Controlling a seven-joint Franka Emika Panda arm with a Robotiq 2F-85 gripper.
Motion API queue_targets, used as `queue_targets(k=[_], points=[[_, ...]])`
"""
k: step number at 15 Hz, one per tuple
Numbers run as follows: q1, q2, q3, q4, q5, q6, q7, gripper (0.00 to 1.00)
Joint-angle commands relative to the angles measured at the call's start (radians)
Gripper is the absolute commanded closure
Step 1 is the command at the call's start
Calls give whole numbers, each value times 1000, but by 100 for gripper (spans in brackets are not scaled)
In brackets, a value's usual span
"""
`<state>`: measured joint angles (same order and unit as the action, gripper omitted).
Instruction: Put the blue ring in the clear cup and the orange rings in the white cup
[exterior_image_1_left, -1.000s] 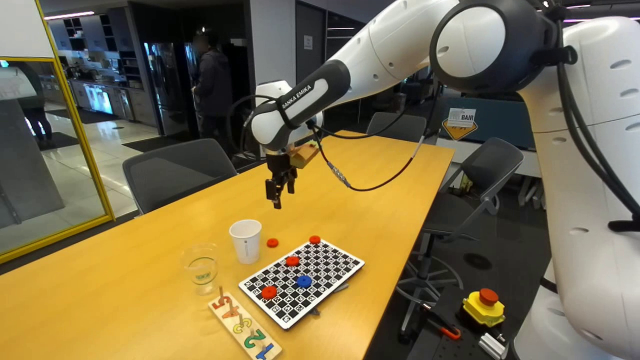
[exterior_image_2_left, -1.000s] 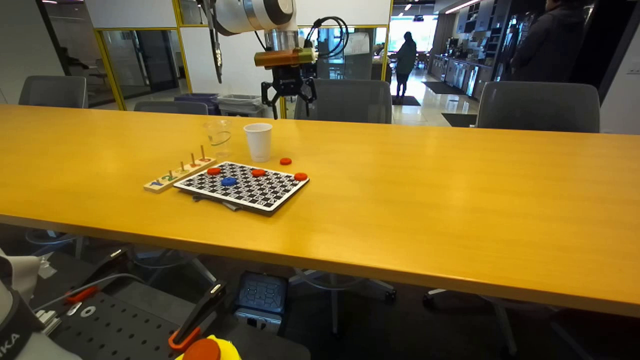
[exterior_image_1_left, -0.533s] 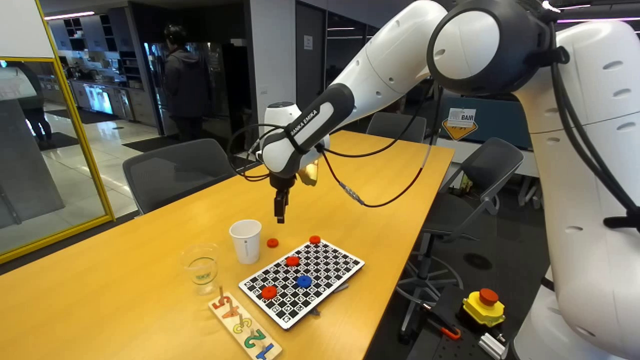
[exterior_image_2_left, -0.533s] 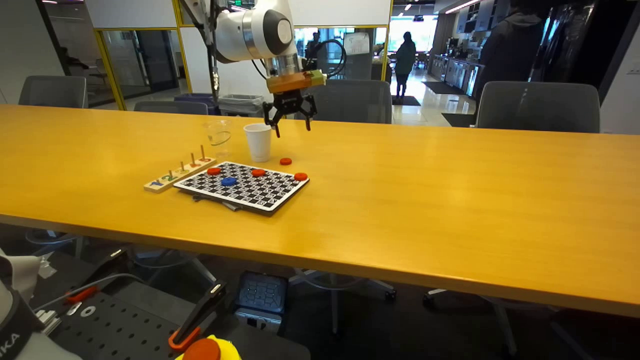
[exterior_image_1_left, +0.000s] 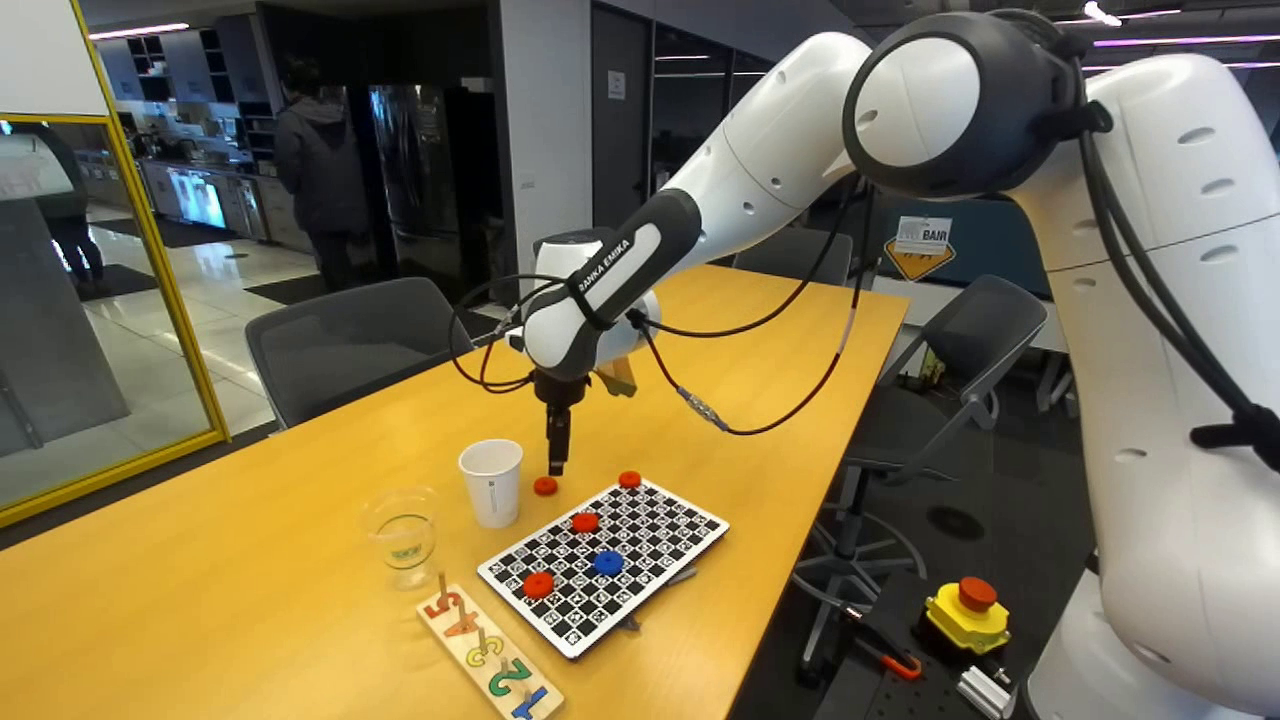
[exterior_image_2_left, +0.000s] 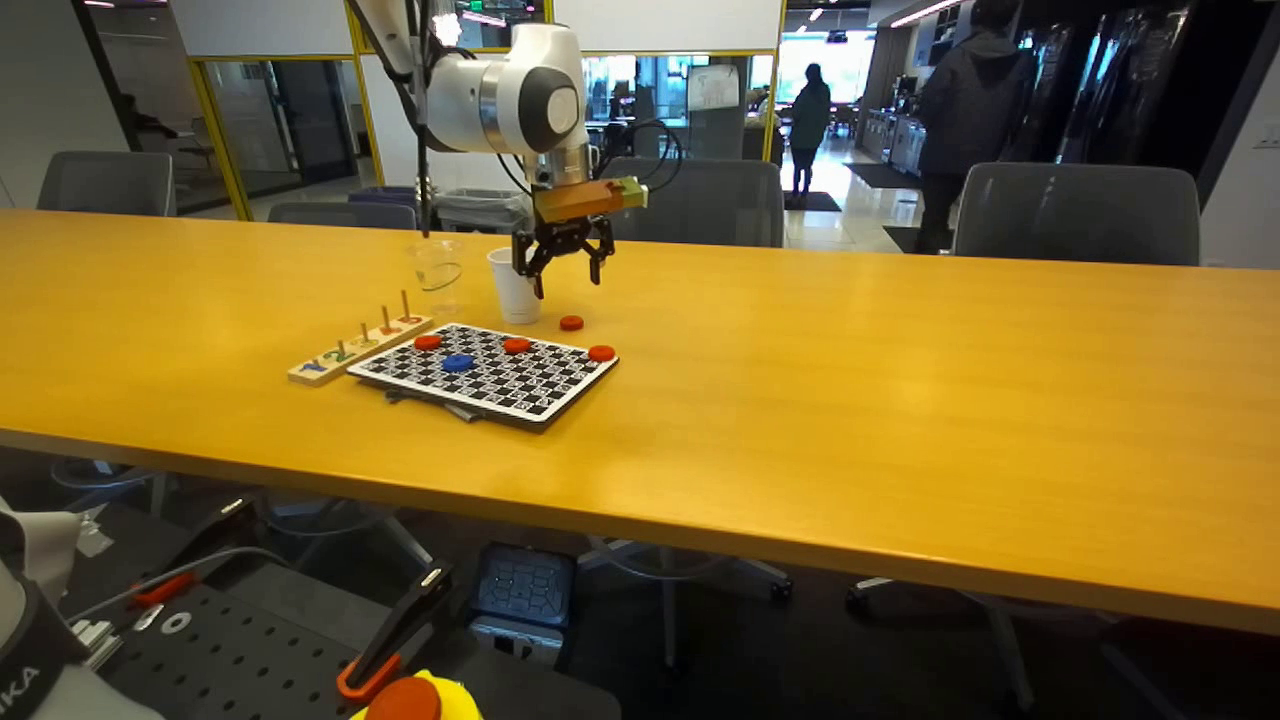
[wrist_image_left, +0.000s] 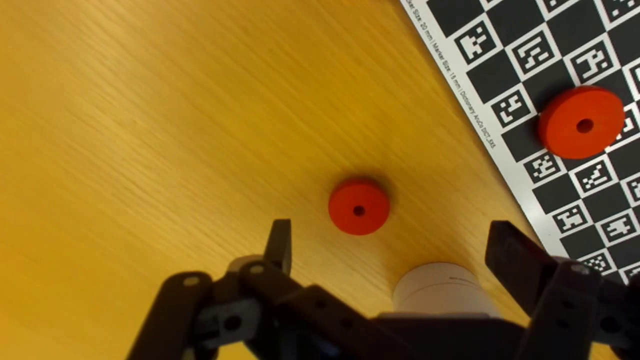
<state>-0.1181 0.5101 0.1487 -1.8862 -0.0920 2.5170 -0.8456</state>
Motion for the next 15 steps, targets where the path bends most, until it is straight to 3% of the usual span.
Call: queue_targets(k=[1,15], points=[[-23,29,23,26,45,-10,-83,0],[22,147,-4,179,18,-134,-66,0]])
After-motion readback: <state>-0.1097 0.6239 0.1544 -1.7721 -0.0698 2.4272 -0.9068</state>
